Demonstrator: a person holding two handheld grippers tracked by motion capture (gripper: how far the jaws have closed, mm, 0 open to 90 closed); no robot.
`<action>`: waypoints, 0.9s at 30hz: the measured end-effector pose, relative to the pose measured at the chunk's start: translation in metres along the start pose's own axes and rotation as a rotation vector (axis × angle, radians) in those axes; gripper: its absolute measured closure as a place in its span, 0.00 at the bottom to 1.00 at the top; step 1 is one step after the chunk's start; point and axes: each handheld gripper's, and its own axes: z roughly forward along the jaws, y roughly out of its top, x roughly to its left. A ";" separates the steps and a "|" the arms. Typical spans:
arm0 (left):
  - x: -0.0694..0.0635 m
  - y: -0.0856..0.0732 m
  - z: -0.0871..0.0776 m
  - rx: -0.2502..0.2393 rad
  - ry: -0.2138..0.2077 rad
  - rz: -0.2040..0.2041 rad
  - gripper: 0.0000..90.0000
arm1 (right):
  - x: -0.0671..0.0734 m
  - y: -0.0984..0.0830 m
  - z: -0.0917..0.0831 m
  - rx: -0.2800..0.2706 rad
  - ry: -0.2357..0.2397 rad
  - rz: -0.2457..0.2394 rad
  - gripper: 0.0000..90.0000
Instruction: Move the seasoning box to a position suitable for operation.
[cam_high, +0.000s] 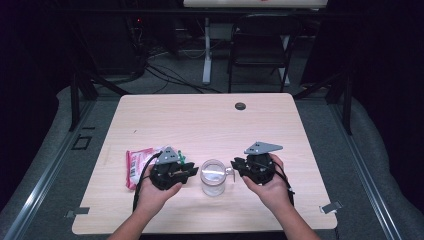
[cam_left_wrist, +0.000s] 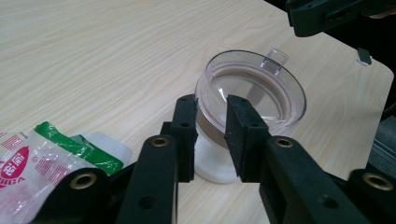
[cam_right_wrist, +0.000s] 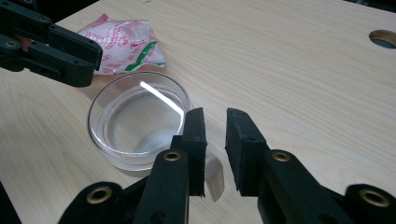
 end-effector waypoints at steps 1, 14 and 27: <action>0.000 0.000 0.000 0.000 0.000 0.000 0.84 | 0.000 0.000 0.000 0.000 0.000 0.000 0.86; -0.006 -0.014 0.008 0.050 -0.023 0.020 1.00 | -0.001 -0.006 0.014 0.040 0.007 0.040 0.95; -0.010 -0.019 0.016 0.101 -0.022 0.042 1.00 | -0.001 -0.006 0.015 0.032 0.032 0.063 0.94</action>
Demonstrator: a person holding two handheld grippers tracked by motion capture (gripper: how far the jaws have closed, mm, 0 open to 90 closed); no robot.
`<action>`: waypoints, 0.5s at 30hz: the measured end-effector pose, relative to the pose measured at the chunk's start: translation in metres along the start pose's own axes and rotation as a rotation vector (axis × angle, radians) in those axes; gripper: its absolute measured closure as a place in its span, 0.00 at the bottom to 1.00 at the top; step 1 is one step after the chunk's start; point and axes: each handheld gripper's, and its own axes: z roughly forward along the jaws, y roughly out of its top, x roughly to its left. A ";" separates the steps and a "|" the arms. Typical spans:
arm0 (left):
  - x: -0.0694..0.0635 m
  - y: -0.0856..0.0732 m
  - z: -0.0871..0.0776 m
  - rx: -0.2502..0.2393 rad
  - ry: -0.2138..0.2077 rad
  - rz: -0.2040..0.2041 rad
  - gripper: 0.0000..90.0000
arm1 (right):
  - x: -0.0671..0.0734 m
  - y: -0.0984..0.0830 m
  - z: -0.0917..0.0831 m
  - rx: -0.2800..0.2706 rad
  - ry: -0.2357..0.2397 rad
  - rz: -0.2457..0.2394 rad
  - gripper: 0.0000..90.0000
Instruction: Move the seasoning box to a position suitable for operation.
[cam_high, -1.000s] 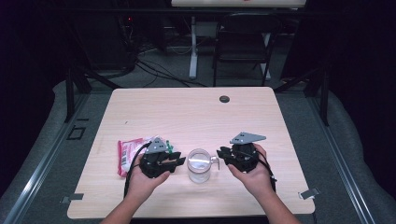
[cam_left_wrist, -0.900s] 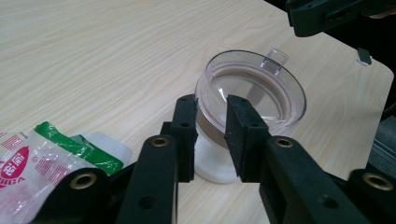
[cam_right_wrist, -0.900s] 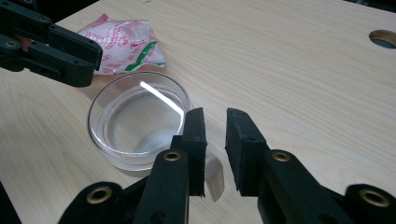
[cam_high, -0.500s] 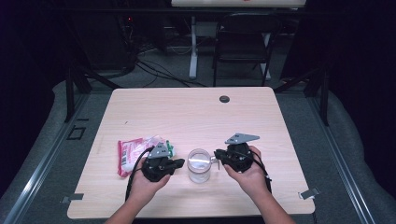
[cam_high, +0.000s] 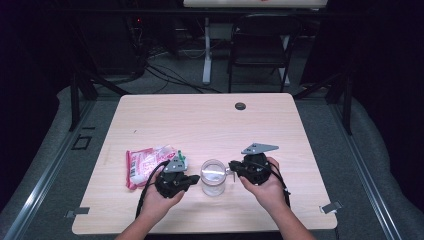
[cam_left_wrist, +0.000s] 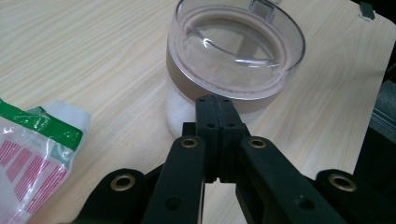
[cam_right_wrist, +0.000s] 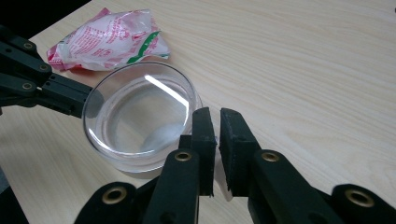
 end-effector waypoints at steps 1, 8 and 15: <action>0.000 0.000 0.001 0.005 0.000 0.000 1.00 | 0.000 0.000 0.000 0.001 0.001 0.000 0.94; -0.001 0.000 0.001 0.011 -0.009 0.001 1.00 | 0.000 0.000 0.000 0.002 0.001 -0.003 0.94; -0.002 0.002 -0.001 -0.002 -0.006 0.005 1.00 | 0.000 -0.001 0.001 -0.008 0.003 0.009 0.94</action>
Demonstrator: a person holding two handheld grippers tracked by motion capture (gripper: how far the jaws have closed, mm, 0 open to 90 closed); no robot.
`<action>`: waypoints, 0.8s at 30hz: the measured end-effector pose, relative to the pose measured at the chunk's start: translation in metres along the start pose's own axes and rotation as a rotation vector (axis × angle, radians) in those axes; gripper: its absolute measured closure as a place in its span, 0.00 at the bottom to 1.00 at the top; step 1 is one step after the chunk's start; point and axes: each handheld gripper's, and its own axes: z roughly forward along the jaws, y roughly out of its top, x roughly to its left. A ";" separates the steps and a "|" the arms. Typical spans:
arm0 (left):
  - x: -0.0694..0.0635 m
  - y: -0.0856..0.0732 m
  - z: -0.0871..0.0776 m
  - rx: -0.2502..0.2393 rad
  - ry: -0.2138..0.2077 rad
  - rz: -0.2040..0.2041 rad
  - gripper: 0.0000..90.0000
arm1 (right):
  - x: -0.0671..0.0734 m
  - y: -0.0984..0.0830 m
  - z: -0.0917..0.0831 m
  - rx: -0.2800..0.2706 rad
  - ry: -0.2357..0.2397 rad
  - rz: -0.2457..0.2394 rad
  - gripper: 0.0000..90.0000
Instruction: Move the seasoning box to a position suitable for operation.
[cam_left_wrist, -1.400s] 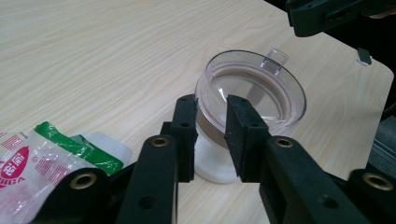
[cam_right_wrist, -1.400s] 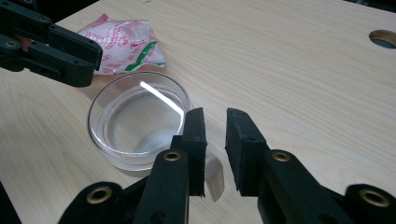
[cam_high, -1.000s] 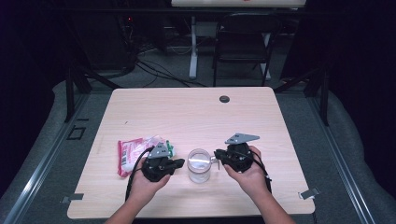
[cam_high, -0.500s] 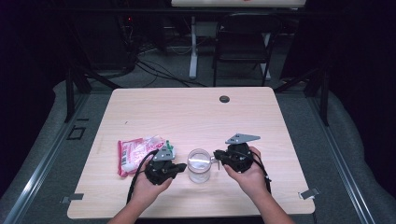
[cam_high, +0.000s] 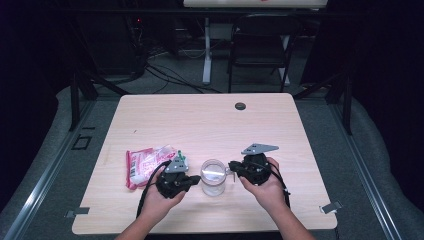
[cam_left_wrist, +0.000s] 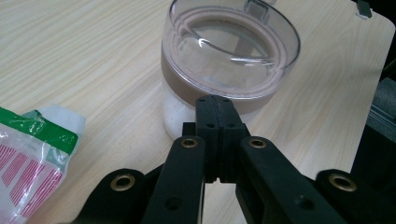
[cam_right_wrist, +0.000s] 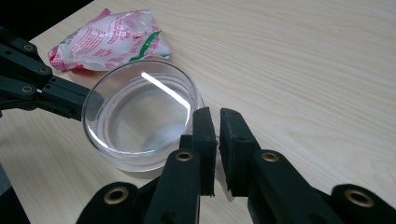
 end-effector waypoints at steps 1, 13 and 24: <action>0.000 0.000 0.000 0.000 0.000 0.000 1.00 | 0.000 0.000 0.000 0.000 0.000 0.000 0.94; 0.000 0.005 -0.005 -0.017 -0.005 -0.003 1.00 | -0.001 -0.001 0.000 -0.003 0.006 0.005 0.94; -0.002 0.012 -0.011 -0.043 0.000 0.012 1.00 | -0.003 -0.004 0.000 -0.009 0.011 0.020 0.94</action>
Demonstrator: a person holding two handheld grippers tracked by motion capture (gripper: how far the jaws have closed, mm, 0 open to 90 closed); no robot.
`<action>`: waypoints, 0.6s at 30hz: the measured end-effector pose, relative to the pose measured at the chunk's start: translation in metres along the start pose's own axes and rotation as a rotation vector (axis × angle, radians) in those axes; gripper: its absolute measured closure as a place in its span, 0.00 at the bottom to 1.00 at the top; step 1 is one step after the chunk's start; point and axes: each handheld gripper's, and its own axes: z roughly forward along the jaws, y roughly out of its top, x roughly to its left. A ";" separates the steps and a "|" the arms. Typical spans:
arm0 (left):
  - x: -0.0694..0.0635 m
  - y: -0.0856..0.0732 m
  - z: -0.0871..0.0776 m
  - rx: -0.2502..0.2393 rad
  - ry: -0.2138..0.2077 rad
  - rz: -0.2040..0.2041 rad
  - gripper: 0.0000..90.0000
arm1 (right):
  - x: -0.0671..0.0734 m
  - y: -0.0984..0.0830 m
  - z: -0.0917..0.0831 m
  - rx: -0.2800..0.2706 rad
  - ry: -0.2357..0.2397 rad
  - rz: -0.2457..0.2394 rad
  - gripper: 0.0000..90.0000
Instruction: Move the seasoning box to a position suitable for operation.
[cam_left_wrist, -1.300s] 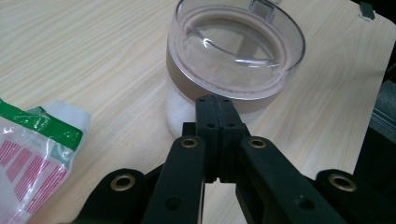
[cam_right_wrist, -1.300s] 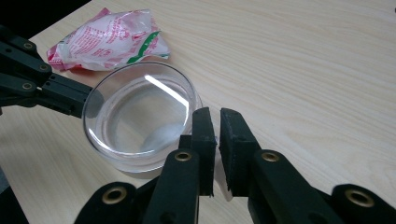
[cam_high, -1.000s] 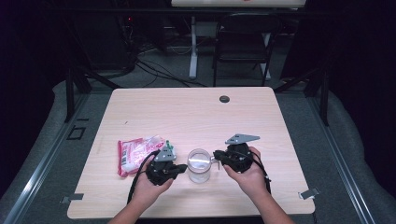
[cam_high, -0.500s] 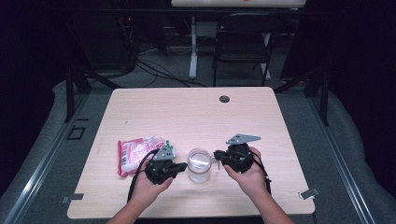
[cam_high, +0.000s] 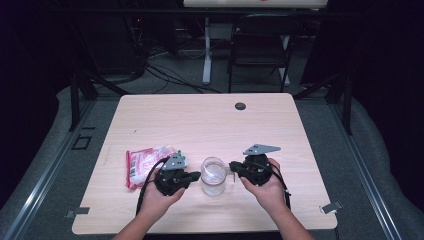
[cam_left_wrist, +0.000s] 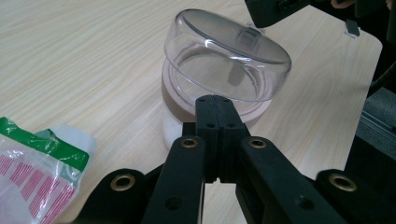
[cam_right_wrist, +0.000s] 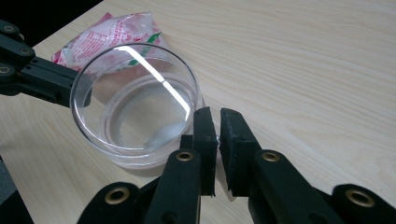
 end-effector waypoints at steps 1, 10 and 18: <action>-0.001 0.001 -0.001 0.003 -0.003 -0.003 1.00 | 0.000 0.000 0.000 0.004 0.002 -0.002 0.94; -0.002 0.006 -0.002 -0.014 0.001 0.009 1.00 | -0.001 -0.002 0.000 -0.001 0.003 0.010 0.94; -0.004 0.011 -0.004 -0.017 -0.002 0.017 1.00 | -0.002 -0.003 0.000 -0.008 0.003 0.015 0.93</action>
